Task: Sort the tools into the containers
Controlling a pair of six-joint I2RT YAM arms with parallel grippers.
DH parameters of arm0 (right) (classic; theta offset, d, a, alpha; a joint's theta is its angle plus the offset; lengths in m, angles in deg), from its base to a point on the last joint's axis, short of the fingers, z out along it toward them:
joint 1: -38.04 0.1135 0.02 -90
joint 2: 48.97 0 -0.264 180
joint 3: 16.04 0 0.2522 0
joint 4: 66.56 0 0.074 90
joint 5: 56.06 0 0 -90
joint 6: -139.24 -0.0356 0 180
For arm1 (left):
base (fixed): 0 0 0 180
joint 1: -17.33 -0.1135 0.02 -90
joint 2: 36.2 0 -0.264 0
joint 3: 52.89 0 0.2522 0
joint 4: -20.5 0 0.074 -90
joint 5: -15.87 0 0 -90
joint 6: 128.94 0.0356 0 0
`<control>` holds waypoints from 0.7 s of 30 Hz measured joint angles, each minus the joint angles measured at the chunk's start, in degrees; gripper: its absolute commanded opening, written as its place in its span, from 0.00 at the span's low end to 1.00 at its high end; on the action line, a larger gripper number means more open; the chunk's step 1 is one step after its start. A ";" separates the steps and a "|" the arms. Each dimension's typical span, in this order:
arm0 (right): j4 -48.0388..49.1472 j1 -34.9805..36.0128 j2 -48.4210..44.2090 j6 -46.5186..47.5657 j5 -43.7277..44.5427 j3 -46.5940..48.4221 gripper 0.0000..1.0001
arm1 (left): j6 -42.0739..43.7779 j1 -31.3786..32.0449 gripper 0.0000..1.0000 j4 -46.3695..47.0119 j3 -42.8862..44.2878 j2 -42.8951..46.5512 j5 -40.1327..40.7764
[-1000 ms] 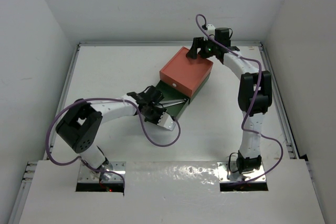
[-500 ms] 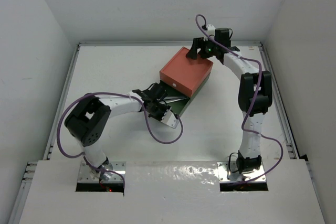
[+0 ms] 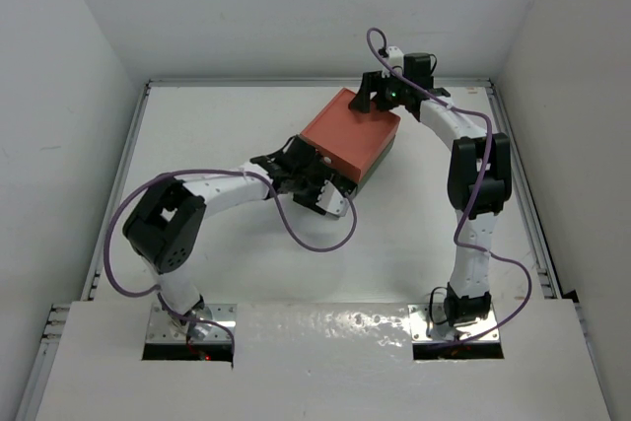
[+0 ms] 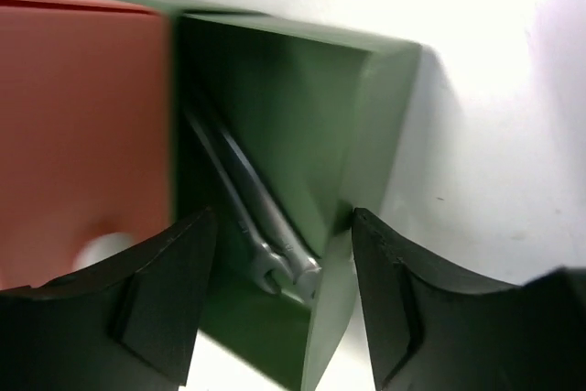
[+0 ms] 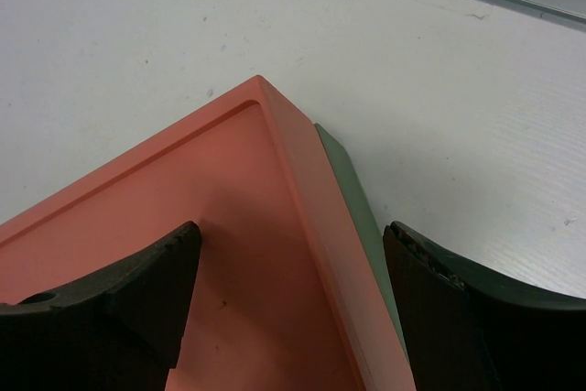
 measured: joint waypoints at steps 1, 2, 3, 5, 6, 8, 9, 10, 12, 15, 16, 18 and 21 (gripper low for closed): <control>0.00 0.00 0.02 0.00 -0.02 0.00 0.79 | -0.63 0.00 0.60 0.04 0.39 0.46 -0.37; 0.00 0.00 0.00 0.00 -0.04 0.00 0.79 | -0.96 0.00 0.61 -0.07 0.52 1.27 -0.81; -0.02 0.00 0.02 0.02 -0.07 0.00 0.79 | -1.25 0.00 0.64 -0.48 0.52 2.54 -1.53; -0.07 0.00 0.00 0.07 -0.17 0.00 0.79 | -1.20 0.00 0.65 -1.64 0.13 5.73 -3.23; -0.13 0.00 0.00 0.09 -0.22 0.00 0.78 | -1.18 0.00 0.64 -2.19 -0.46 7.80 -4.07; -0.15 0.00 0.00 0.17 -0.37 0.00 0.77 | -2.32 0.00 0.42 -2.56 -2.34 12.15 -5.55; -0.15 0.00 0.00 0.17 -0.44 0.00 0.75 | -3.43 0.00 0.13 -2.82 -3.23 14.05 -6.16; -0.15 0.00 0.00 0.15 -0.55 0.00 0.74 | -5.14 0.00 0.03 -3.26 -3.72 15.17 -6.67; -0.15 0.00 0.02 0.15 -0.81 0.00 0.74 | -7.28 0.00 0.00 -3.76 -3.76 15.23 -7.21; -0.13 0.00 0.02 0.04 -0.92 0.00 0.73 | -9.99 0.00 0.00 -6.97 -2.60 11.08 -7.10; -0.13 0.00 0.00 0.04 -0.94 0.00 0.73 | -10.51 0.00 0.00 -8.79 -1.55 8.70 -6.91; -0.15 0.00 0.02 0.07 -0.94 -0.02 0.74 | -11.04 0.00 0.00 -11.06 0.04 3.87 -6.25; -0.17 0.00 0.00 0.15 -0.94 -0.02 0.74 | -10.75 0.00 0.00 -13.44 0.52 -0.52 -5.27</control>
